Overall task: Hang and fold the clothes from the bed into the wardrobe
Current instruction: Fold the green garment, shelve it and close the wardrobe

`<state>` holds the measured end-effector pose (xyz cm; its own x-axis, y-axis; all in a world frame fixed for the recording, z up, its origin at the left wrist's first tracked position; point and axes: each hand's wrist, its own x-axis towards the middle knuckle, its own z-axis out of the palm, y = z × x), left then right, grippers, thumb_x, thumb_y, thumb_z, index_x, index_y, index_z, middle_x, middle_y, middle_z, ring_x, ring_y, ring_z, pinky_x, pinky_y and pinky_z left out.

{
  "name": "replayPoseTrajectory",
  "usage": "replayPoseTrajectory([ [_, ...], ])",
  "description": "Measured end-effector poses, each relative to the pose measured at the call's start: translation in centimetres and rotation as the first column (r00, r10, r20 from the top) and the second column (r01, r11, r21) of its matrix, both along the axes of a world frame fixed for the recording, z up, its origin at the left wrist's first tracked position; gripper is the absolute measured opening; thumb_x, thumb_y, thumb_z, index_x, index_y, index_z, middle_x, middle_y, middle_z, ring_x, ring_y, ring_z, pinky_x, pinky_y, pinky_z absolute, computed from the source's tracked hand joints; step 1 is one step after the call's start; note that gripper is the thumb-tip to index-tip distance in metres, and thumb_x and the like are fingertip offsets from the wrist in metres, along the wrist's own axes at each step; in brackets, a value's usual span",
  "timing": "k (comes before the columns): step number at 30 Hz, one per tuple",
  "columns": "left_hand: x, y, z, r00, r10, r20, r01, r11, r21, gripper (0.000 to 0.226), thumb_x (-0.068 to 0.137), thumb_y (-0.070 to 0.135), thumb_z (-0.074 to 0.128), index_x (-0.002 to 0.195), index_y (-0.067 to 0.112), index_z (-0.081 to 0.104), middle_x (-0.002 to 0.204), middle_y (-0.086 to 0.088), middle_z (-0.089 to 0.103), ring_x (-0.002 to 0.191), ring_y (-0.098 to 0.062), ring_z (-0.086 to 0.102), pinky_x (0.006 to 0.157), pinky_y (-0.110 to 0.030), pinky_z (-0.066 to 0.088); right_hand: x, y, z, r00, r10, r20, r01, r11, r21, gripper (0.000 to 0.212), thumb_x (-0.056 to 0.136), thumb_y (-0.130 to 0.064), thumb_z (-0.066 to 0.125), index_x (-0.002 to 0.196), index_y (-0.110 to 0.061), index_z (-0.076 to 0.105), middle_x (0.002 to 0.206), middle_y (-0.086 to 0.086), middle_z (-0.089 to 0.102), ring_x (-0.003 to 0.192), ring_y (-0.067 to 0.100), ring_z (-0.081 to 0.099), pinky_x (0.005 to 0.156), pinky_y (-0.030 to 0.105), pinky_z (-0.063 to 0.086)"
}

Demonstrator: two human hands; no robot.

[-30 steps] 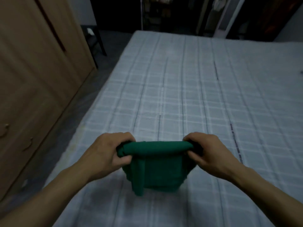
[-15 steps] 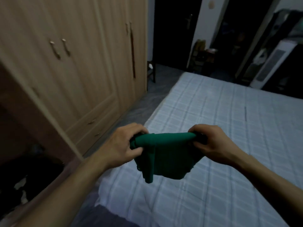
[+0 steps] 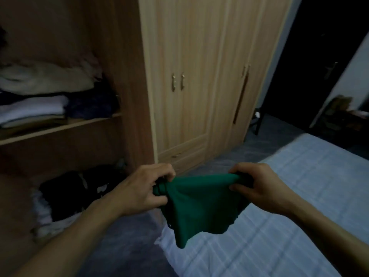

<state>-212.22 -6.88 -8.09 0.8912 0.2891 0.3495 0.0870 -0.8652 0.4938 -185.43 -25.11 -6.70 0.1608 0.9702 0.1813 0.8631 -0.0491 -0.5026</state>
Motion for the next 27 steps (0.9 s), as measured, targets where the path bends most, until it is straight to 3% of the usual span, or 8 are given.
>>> replayPoseTrajectory([
  [3, -2.3, 0.0, 0.2, 0.985, 0.16, 0.066, -0.158, 0.987, -0.033, 0.019, 0.072, 0.017, 0.071, 0.077, 0.014, 0.053, 0.076, 0.006, 0.054, 0.071, -0.017, 0.056, 0.065, -0.034, 0.045, -0.3, 2.1, 0.3, 0.995, 0.097, -0.034, -0.095, 0.993, 0.063, 0.019, 0.083, -0.021, 0.075, 0.086, -0.036, 0.064, 0.08, -0.017, 0.065, 0.077, 0.005, 0.063, 0.06, 0.019, 0.047],
  [6, -4.7, -0.7, 0.7, 0.951, 0.304, 0.053, -0.302, 0.952, -0.046, 0.028, 0.073, 0.014, 0.073, 0.079, 0.022, 0.047, 0.081, 0.004, 0.059, 0.074, -0.019, 0.059, 0.065, -0.038, 0.047, -1.8, 4.3, 0.8, 0.973, 0.229, -0.033, -0.221, 0.963, 0.156, 0.032, 0.083, -0.017, 0.075, 0.081, -0.044, 0.059, 0.082, -0.024, 0.064, 0.075, 0.001, 0.062, 0.059, 0.011, 0.043],
  [8, -6.8, -1.2, 1.3, 0.929, 0.367, 0.05, -0.362, 0.928, -0.087, 0.031, 0.075, 0.012, 0.074, 0.091, 0.025, 0.051, 0.09, 0.007, 0.061, 0.08, -0.013, 0.062, 0.068, -0.029, 0.051, -3.1, 5.9, 1.0, 0.952, 0.297, -0.075, -0.283, 0.946, 0.159, 0.026, 0.084, -0.016, 0.075, 0.087, -0.04, 0.064, 0.084, -0.02, 0.067, 0.077, 0.002, 0.064, 0.06, 0.013, 0.048],
  [11, -9.9, -1.9, 1.9, 0.919, 0.393, 0.032, -0.391, 0.918, -0.061, 0.048, 0.08, 0.009, 0.074, 0.12, 0.03, 0.058, 0.11, 0.018, 0.063, 0.101, -0.005, 0.064, 0.084, -0.013, 0.047, -4.8, 8.4, 0.8, 0.924, 0.363, -0.116, -0.344, 0.926, 0.159, 0.018, 0.084, -0.015, 0.075, 0.091, -0.03, 0.07, 0.082, -0.014, 0.069, 0.077, 0.004, 0.066, 0.062, 0.019, 0.051],
  [13, -11.8, -2.0, 1.9, 0.906, 0.422, 0.02, -0.422, 0.907, -0.014, 0.042, 0.082, 0.012, 0.073, 0.12, 0.027, 0.063, 0.115, 0.019, 0.063, 0.107, 0.0, 0.061, 0.092, -0.013, 0.043, -6.2, 10.2, 0.8, 0.903, 0.411, -0.127, -0.392, 0.907, 0.151, 0.018, 0.084, -0.015, 0.076, 0.09, -0.03, 0.07, 0.082, -0.014, 0.07, 0.077, 0.004, 0.067, 0.063, 0.019, 0.052],
  [16, -15.0, -1.4, 1.0, 0.868, 0.495, 0.032, -0.493, 0.869, -0.044, 0.035, 0.08, 0.01, 0.074, 0.112, 0.023, 0.068, 0.113, 0.018, 0.064, 0.1, 0.011, 0.058, 0.087, -0.005, 0.039, -8.8, 13.0, 0.4, 0.874, 0.47, -0.126, -0.455, 0.881, 0.132, 0.015, 0.084, -0.019, 0.075, 0.09, -0.031, 0.069, 0.082, -0.013, 0.07, 0.076, 0.005, 0.067, 0.062, 0.02, 0.052],
  [20, -19.6, 0.4, -1.1, 0.842, 0.539, -0.032, -0.539, 0.834, -0.121, 0.036, 0.082, 0.014, 0.073, 0.112, 0.032, 0.064, 0.114, 0.024, 0.061, 0.107, 0.0, 0.059, 0.087, -0.011, 0.042, -13.1, 16.3, -0.9, 0.851, 0.519, -0.08, -0.511, 0.853, 0.104, 0.015, 0.084, -0.023, 0.076, 0.085, -0.035, 0.066, 0.08, -0.017, 0.067, 0.072, 0.005, 0.064, 0.058, 0.019, 0.048],
  [27, -26.4, 3.4, -7.0, 0.814, 0.573, -0.097, -0.577, 0.781, -0.239, 0.039, 0.086, 0.032, 0.068, 0.117, 0.043, 0.048, 0.119, 0.024, 0.055, 0.112, -0.006, 0.054, 0.094, -0.026, 0.046, -21.5, 22.5, -4.1, 0.866, 0.458, -0.202, -0.451, 0.889, 0.082, 0.027, 0.085, -0.011, 0.074, 0.081, -0.037, 0.067, 0.077, -0.018, 0.07, 0.071, 0.003, 0.067, 0.061, 0.019, 0.051],
])
